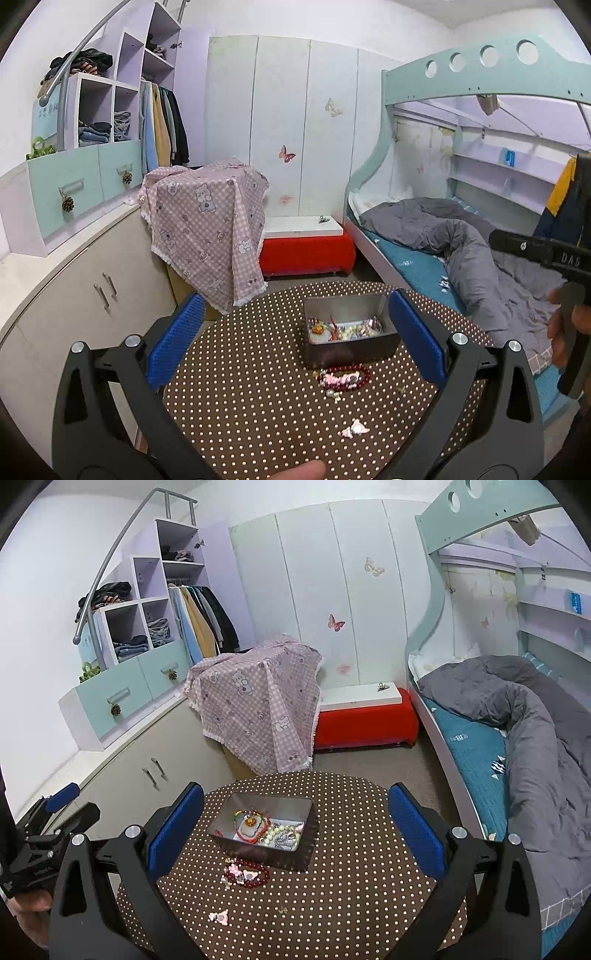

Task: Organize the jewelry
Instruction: 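Withdraw both open tools from the box toward the jewelry pile, then grasp a white-pink charm with the left tool while the right grasps a gold charm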

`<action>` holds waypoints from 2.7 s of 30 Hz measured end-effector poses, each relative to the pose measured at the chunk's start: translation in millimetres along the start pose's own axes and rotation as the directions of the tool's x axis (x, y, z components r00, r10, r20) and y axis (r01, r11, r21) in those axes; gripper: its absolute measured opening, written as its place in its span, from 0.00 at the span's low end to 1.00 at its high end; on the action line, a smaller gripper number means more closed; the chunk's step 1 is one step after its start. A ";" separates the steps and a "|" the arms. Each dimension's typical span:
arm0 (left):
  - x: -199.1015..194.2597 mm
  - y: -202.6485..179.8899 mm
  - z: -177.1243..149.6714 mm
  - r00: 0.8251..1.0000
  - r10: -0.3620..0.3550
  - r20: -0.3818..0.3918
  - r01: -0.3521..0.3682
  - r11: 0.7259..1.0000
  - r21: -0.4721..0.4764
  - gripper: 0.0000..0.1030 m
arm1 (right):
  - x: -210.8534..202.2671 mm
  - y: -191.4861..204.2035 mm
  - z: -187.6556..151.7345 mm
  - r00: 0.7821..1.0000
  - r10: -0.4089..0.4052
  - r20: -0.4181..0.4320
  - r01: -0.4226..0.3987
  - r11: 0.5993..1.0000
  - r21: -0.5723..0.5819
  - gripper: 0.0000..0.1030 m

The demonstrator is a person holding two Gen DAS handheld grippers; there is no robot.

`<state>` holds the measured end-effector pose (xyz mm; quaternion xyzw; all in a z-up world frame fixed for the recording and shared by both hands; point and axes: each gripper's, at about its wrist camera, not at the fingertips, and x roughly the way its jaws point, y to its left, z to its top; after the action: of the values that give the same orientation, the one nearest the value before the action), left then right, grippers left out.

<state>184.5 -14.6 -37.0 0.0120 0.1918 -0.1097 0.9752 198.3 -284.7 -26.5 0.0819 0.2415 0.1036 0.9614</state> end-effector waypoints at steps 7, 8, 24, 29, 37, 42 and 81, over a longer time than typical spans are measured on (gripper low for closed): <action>0.6 -2.0 -25.1 0.999 -0.024 -0.030 0.025 1.000 0.018 0.94 | -1.4 -4.5 -21.4 0.999 -0.023 -0.033 0.024 1.000 0.010 0.93; 2.9 -2.5 -31.4 0.999 -0.025 -0.044 0.026 0.999 0.024 0.94 | 0.0 -5.3 -24.3 0.999 -0.023 -0.041 0.024 1.000 0.014 0.93; 46.0 -28.6 -110.0 0.959 -0.121 -0.258 0.139 0.989 0.054 0.94 | 37.5 -8.2 -81.8 0.975 -0.025 -0.221 0.033 0.999 0.034 0.93; 70.4 -42.2 -130.2 0.922 -0.143 -0.361 0.178 0.982 0.064 0.94 | 47.8 -11.3 -94.7 0.964 -0.028 -0.265 0.040 0.998 0.041 0.93; 98.5 -46.5 -143.3 0.855 -0.209 -0.475 0.243 0.970 0.011 0.43 | 70.2 -13.9 -117.1 0.934 -0.030 -0.356 0.043 0.999 0.026 0.93; 100.0 -45.3 -142.6 0.841 -0.264 -0.472 0.293 0.956 -0.012 0.29 | 81.8 -11.1 -128.3 0.920 -0.037 -0.389 0.038 0.999 -0.005 0.92; 90.3 -18.6 -134.9 0.865 -0.244 -0.439 0.259 0.966 -0.026 0.16 | 85.3 25.6 -128.1 0.928 0.038 -0.370 -0.094 0.986 -0.136 0.10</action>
<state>211.8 -42.8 -195.6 0.0275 0.4044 -0.2333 0.8839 206.0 -225.8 -170.8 -0.0039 0.4051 0.1674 0.8988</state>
